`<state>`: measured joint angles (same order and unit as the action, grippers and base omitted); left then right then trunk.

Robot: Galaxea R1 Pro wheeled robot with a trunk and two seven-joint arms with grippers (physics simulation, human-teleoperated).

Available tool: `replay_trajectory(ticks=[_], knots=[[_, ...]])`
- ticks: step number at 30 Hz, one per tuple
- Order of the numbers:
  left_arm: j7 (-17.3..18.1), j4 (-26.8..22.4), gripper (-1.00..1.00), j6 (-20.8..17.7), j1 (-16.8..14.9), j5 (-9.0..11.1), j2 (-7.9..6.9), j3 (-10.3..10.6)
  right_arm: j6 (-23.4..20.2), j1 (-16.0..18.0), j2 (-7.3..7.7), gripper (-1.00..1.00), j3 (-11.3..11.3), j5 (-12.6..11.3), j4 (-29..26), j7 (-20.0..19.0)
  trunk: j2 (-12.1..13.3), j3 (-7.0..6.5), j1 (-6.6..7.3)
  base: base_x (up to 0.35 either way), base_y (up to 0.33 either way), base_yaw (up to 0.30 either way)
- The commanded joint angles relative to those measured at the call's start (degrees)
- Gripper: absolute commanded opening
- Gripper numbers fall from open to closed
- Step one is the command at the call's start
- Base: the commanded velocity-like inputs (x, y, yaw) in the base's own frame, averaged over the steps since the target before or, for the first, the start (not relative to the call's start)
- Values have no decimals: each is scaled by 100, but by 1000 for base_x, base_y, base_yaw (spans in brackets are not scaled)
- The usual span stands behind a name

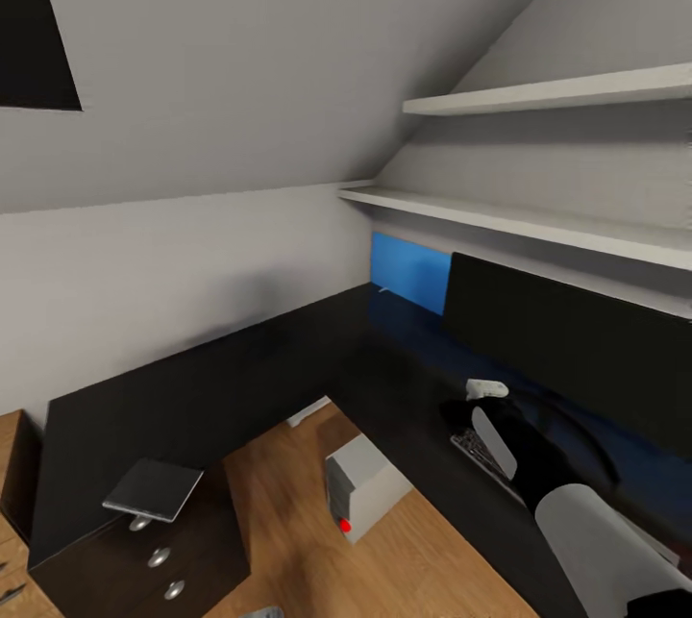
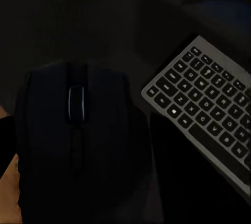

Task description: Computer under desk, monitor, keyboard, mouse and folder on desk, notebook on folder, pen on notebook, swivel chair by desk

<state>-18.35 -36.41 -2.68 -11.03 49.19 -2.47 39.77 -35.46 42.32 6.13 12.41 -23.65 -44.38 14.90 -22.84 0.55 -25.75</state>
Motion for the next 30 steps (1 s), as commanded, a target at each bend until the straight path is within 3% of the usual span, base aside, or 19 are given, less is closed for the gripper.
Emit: replay_trajectory(ticks=[1,5,17,27,30], knots=[[-53,-16,100,-13,-5,27,-8,39,-11,4,6,-100,49,-65,4,46,-8,6,-3,0,0,-66],[-53,-16,100,-13,-5,24,-8,39,-1,4,1,-100,295,-69,101,7,-8,6,-3,0,0,-19],[-46,-16,100,-13,-5,23,-8,39,-14,4,2,-100,309,-77,105,18,-8,6,-3,10,0,0],[-46,-16,100,-13,-5,20,-1,54,9,4,-1,-100,323,-66,157,17,-8,41,-3,305,0,114],[-46,-16,100,-13,-5,15,21,57,129,4,-5,-100,500,-38,327,7,-8,42,-3,241,0,3]])
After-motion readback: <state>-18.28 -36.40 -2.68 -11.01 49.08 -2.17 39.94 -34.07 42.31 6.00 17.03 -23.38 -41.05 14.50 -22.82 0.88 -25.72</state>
